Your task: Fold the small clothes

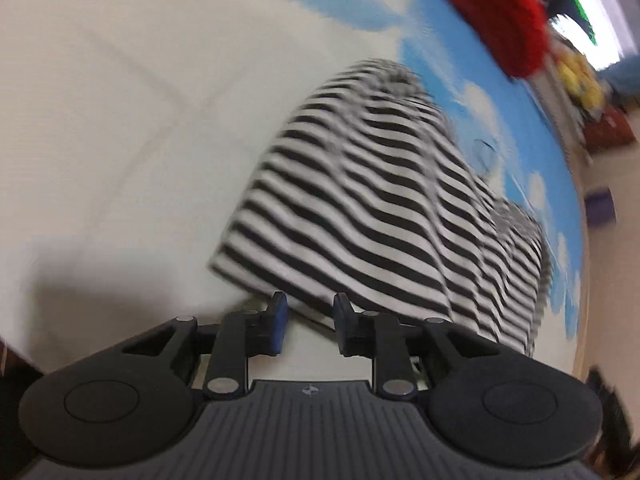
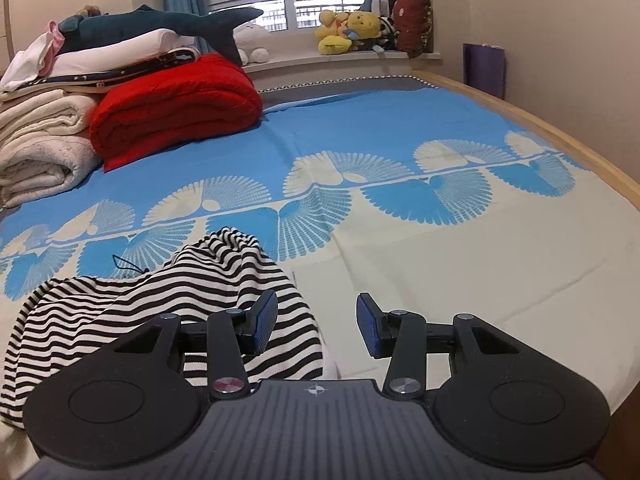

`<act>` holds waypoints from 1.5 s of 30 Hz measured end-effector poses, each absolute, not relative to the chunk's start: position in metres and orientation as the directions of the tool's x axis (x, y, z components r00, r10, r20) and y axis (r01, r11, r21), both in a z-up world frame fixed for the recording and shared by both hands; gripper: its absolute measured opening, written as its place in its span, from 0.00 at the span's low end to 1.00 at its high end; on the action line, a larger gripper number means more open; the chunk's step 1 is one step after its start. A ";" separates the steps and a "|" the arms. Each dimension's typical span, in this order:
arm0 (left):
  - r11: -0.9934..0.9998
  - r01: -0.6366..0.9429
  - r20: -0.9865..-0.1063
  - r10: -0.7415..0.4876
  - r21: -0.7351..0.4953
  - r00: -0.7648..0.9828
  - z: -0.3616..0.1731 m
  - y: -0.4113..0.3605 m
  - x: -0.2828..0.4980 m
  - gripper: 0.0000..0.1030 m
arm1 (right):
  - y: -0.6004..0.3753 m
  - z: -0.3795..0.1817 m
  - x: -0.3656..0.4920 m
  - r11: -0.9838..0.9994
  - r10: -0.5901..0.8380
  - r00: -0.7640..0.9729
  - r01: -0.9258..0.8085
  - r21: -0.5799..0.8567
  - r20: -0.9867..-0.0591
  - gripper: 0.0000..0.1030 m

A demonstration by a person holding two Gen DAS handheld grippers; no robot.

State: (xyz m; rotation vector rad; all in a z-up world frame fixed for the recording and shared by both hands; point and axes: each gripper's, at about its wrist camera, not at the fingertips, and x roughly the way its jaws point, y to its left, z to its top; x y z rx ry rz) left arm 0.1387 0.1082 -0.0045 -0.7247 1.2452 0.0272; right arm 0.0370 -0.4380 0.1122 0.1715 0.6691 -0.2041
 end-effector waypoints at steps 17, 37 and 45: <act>0.674 -0.588 -0.893 -0.298 -0.447 0.337 -0.034 0.117 0.170 0.20 | -0.453 0.114 0.037 0.950 -0.134 0.764 0.280 0.138 -0.631 0.44; 0.811 -0.488 -0.879 -0.066 -0.323 0.471 0.038 0.155 0.130 0.10 | -0.449 0.099 0.061 0.885 -0.107 0.729 0.380 0.269 -0.676 0.44; 0.952 -0.170 -0.729 -0.074 -0.255 0.680 0.114 0.047 0.135 0.09 | -0.446 0.109 0.061 0.933 -0.112 0.765 0.301 0.197 -0.635 0.44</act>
